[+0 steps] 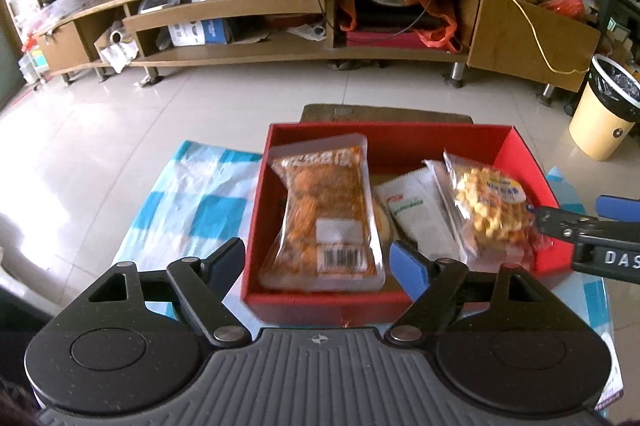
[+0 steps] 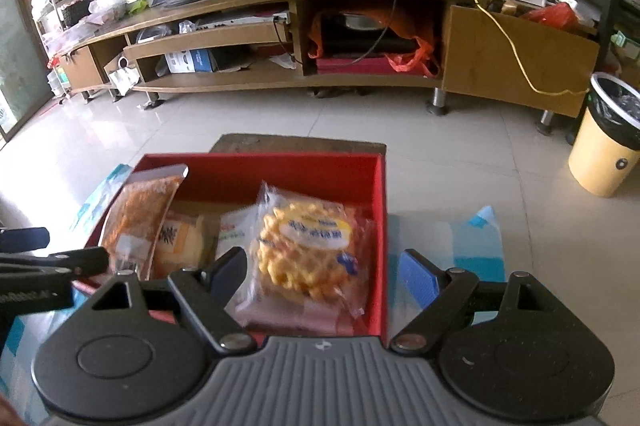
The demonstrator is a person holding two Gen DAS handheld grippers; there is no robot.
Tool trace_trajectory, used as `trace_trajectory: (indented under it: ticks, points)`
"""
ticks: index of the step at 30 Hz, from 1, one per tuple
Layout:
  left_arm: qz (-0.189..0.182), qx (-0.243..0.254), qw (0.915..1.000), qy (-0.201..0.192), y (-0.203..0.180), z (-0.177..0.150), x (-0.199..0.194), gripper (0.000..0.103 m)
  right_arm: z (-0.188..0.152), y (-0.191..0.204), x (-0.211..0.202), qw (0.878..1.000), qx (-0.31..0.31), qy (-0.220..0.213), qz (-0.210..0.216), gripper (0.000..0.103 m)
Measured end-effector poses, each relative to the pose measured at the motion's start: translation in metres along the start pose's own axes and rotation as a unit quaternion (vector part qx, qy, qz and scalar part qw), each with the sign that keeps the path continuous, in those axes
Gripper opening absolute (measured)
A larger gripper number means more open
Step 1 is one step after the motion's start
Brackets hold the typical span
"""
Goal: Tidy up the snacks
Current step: 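Open both grippers and withdraw them toward the loose snacks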
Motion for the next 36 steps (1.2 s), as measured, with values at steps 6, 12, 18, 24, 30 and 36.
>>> trace_trajectory:
  ticks: [6, 12, 18, 24, 30, 36]
  points:
    - [-0.002, -0.002, 1.0000, 0.002, 0.005, -0.015, -0.013, 0.085, -0.019, -0.010, -0.018, 1.000, 0.006, 0.007, -0.004, 0.080]
    - [0.005, -0.005, 0.9999, 0.008, 0.020, -0.036, -0.025, 0.087, -0.042, -0.015, -0.032, 0.999, 0.022, 0.025, 0.002, 0.080]
    - [0.010, -0.014, 0.9990, 0.042, 0.043, -0.074, -0.029, 0.087, -0.055, -0.015, -0.044, 0.999, 0.020, 0.029, 0.004, 0.080]
    - [0.000, -0.039, 0.9944, 0.099, 0.048, -0.119, -0.023, 0.087, -0.064, -0.009, -0.054, 0.999, 0.017, 0.029, 0.012, 0.080]
    - [0.010, -0.058, 0.9897, 0.131, 0.056, -0.137, -0.007, 0.087, -0.075, -0.012, -0.062, 0.999, 0.018, 0.034, 0.011, 0.080]
    - [0.030, -0.059, 0.9874, 0.144, 0.058, -0.145, 0.003, 0.083, -0.087, -0.029, -0.064, 0.998, 0.026, 0.049, -0.001, 0.080]
Point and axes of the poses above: each gripper's, at about its wrist camera, not at the fingertips, and x roughly the way its jaws point, y to its left, z to its top, the point moved 7 cm from there along x, roughly the way its jaws point
